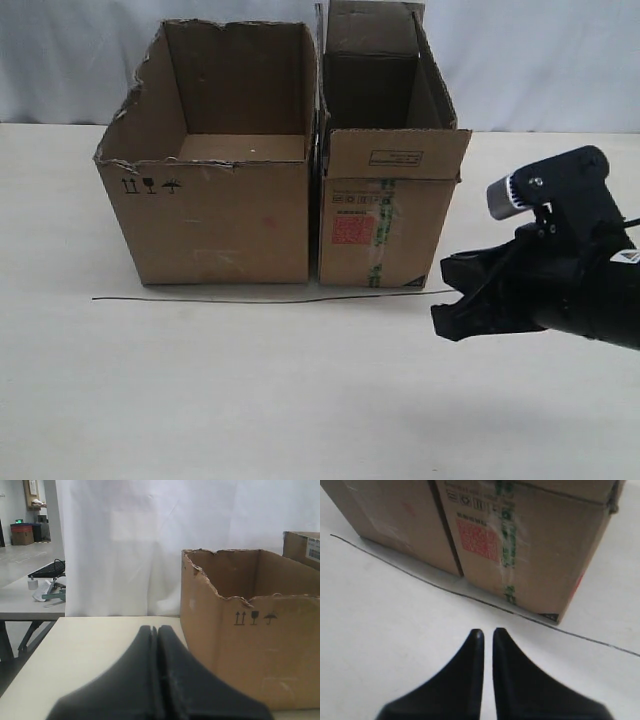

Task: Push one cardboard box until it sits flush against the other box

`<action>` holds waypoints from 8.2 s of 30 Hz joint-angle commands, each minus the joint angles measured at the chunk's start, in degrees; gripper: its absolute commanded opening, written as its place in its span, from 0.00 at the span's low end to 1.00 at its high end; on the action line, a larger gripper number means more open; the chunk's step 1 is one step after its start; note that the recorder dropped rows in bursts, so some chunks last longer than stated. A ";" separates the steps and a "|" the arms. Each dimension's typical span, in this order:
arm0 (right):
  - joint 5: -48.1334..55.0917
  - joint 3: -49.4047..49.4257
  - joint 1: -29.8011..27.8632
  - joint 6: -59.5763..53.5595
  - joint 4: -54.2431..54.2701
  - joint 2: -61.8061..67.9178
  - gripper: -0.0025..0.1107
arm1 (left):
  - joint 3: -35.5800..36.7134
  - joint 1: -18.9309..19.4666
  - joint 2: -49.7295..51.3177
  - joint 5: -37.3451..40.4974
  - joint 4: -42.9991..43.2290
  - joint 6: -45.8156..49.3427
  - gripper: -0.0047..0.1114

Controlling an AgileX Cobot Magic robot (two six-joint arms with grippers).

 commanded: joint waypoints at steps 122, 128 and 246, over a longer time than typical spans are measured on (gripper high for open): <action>-13.31 28.50 -17.02 -8.71 12.71 -67.23 0.07 | 0.14 0.16 -0.08 -0.64 -0.03 -0.22 0.04; -10.45 28.50 -17.02 28.48 -34.15 -67.23 0.07 | 0.14 0.16 -0.08 -0.64 -0.03 -0.22 0.04; 3.19 28.50 -31.59 52.16 -56.70 -67.23 0.07 | 0.14 0.16 -0.08 -0.68 -0.05 -0.22 0.04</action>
